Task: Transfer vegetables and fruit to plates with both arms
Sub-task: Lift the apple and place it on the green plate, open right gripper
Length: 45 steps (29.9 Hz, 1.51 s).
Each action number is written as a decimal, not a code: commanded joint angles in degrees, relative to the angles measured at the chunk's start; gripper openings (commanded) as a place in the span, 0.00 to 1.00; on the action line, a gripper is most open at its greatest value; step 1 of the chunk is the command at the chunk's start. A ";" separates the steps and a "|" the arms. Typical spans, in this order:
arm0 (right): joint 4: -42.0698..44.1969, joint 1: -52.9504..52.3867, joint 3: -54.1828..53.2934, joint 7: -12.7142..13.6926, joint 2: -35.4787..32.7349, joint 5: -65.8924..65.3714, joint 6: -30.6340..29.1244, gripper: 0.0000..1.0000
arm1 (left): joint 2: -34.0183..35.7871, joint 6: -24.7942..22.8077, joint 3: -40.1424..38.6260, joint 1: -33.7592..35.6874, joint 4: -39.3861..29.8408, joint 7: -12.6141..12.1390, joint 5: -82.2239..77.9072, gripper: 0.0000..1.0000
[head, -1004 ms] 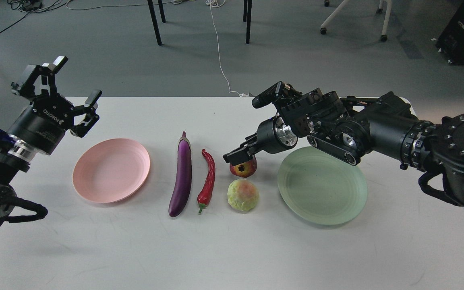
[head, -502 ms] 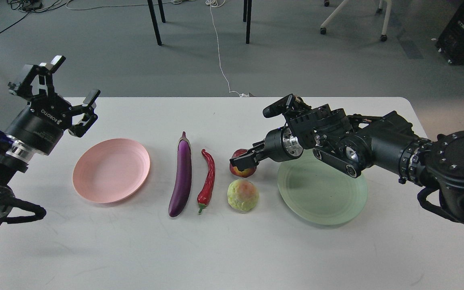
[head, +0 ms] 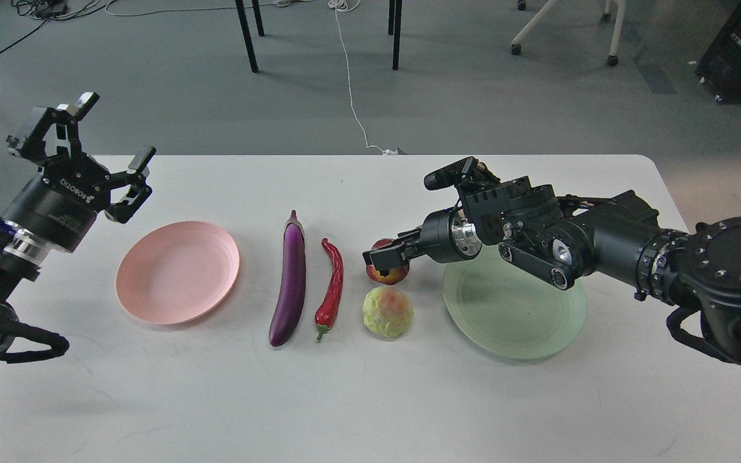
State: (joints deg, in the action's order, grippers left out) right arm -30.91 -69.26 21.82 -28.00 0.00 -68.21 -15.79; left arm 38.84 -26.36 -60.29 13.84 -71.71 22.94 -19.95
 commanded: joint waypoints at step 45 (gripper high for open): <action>-26.83 -12.84 10.44 0.00 -32.00 -13.35 -1.43 0.44 | 0.18 0.08 -2.02 -0.92 -2.99 0.00 -0.09 0.99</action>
State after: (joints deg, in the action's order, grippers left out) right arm -58.11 -83.44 32.17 -28.00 -31.83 -81.45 -17.33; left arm 39.04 -26.28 -62.39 12.92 -74.38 22.94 -20.03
